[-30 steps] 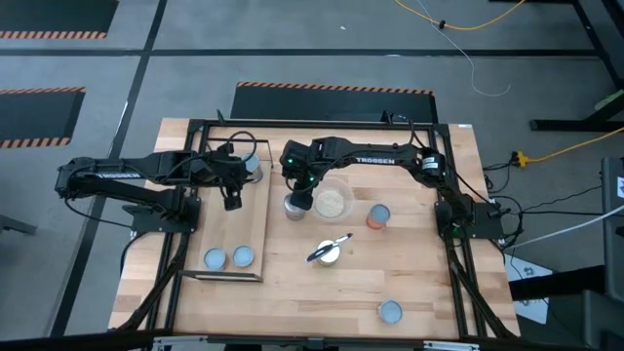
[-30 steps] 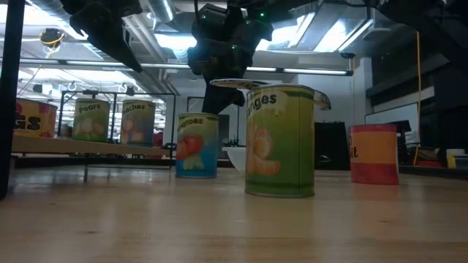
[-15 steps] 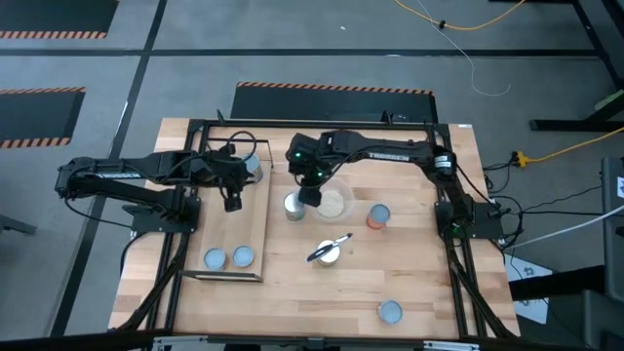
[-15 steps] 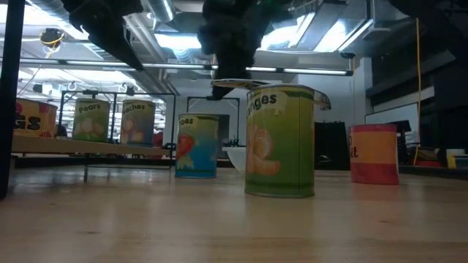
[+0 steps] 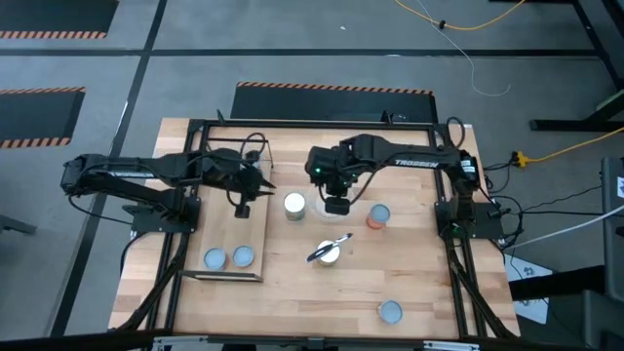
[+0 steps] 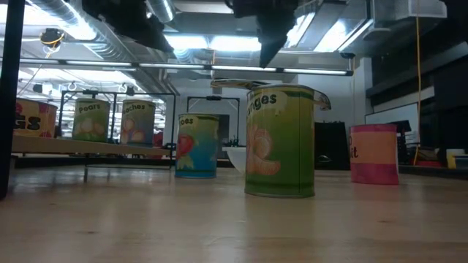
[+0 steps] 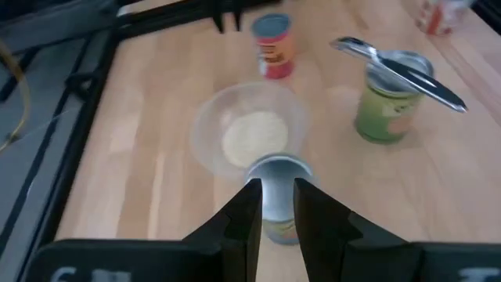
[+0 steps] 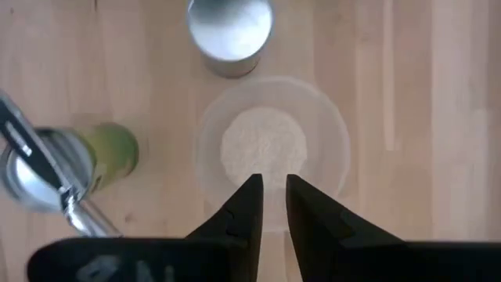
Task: Pick and place cans onto a shelf
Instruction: Put the canned tomatoes on the shelf
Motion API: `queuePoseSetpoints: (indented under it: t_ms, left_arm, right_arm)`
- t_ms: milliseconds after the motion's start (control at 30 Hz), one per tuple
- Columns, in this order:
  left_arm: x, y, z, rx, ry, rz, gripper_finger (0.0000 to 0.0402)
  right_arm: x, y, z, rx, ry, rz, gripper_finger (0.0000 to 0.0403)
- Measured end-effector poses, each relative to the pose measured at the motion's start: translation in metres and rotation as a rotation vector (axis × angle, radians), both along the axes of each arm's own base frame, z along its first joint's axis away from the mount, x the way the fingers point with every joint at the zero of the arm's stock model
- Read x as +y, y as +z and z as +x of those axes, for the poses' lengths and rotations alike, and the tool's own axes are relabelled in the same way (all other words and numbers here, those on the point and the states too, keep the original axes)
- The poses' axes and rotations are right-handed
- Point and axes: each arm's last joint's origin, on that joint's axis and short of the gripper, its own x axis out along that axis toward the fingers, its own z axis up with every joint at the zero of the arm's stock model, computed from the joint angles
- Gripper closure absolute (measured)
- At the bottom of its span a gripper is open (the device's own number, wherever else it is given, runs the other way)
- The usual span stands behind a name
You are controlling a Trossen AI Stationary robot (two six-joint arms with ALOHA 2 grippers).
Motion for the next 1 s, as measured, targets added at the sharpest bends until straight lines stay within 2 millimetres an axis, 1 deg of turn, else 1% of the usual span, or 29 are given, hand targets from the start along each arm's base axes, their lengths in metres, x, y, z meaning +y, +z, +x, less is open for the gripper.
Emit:
queuePoseSetpoints:
  t_ms: [133,300,500,667,800,1000]
  left_arm:
    - [-0.001,-0.011,0.015,0.035,-0.111,0.041,0.0333]
    - [-0.001,-0.031,0.033,0.104,-0.225,0.069,0.0333]
    - [0.001,-0.055,0.048,0.2,-0.28,0.114,0.0333]
    - [0.002,-0.069,0.058,0.24,-0.313,0.144,0.0333]
    - [0.003,-0.077,0.062,0.272,-0.296,0.166,0.0333]
    - [0.004,-0.08,0.064,0.282,-0.279,0.187,0.0333]
  right_arm:
    - [0.007,-0.005,0.0,0.014,0.035,-0.003,0.034]
    - [0.009,-0.029,-0.008,0.092,0.041,0.0,0.034]
    - [0.007,-0.054,-0.018,0.086,0.039,0.023,0.034]
    - [0.004,-0.063,-0.018,0.061,0.044,0.075,0.034]
    - [0.004,-0.065,-0.015,0.037,0.052,0.073,0.034]
    - [0.004,-0.064,-0.014,0.02,0.06,0.071,0.034]
